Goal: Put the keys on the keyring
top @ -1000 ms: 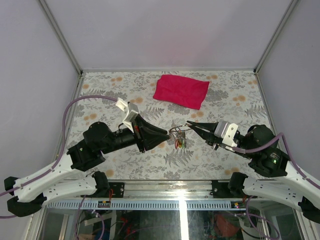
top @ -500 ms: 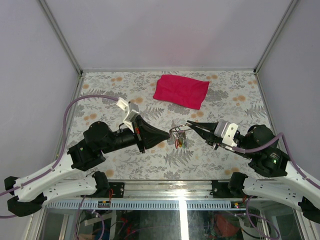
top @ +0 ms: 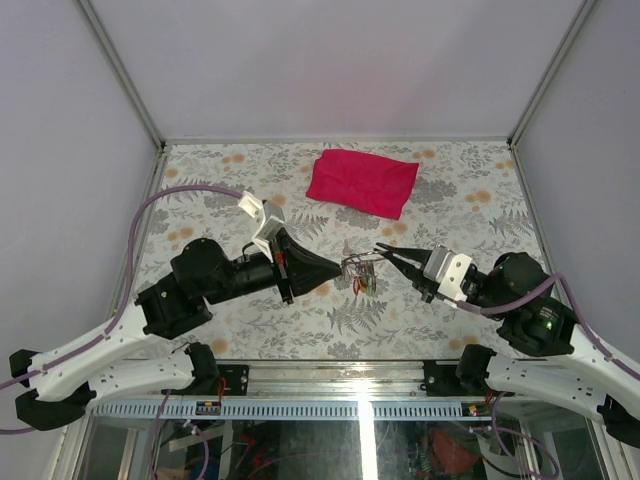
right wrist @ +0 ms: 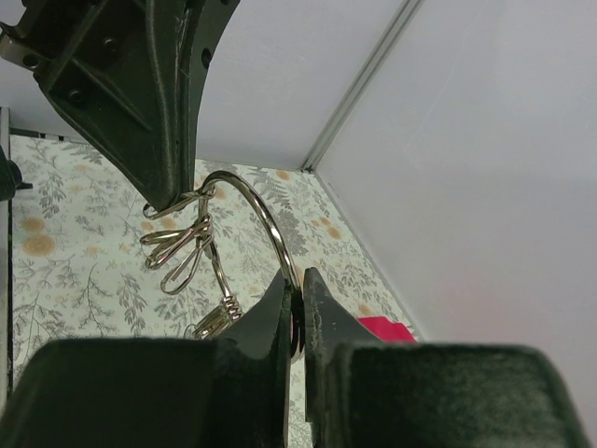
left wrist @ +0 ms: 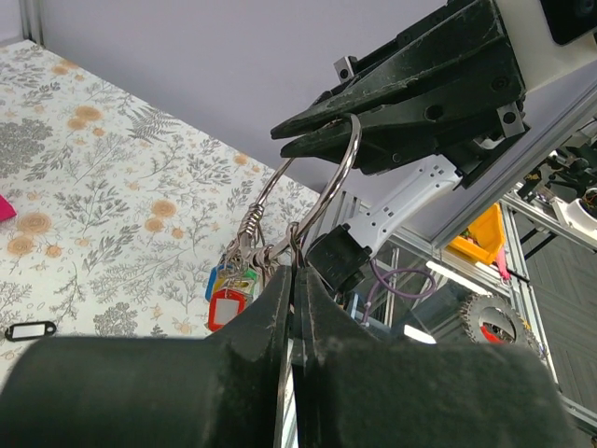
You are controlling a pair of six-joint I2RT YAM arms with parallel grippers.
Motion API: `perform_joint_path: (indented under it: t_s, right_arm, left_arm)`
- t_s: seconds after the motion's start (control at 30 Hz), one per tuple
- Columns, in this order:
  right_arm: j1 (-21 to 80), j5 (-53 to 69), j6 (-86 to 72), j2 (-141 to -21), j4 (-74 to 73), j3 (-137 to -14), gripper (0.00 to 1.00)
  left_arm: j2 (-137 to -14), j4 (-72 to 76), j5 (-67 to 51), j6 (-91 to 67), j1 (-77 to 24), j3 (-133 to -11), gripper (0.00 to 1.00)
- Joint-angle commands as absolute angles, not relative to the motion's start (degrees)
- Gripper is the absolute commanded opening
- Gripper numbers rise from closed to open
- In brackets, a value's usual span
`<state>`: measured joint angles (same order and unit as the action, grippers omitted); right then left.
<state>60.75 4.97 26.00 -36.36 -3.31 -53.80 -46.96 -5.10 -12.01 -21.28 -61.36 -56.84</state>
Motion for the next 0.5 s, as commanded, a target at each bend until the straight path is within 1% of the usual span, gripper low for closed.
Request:
perform_joint_path:
  t_s: [0.0,0.1,0.2,0.4,0.47]
  right_arm:
    - [60.8,1.8,28.6,-35.7,-2.0,-53.6,0.05]
    - [60.9,1.7,29.0,-35.9,-2.4,-53.3,0.10]
    - [60.8,1.7,29.2,-35.9,-2.0,-52.9,0.20]
    - [60.8,2.5,28.7,-36.1,-0.6,-52.2,0.27]
    - [60.8,2.9,28.8,-36.0,-0.5,-52.1,0.32]
  left_arm:
    - [-47.0,-4.7,-11.4,-20.7,-61.6,-59.4,0.00]
    - [-47.2,-4.9,-11.6,-20.7,-61.6,-59.5,0.00]
    - [-47.3,-4.8,-11.6,-20.6,-61.6,-59.7,0.00]
    - [-48.2,-5.6,-11.8,-20.3,-61.6,-60.5,0.00]
    - [-48.4,-6.2,-11.3,-20.3,-61.6,-60.8,0.00]
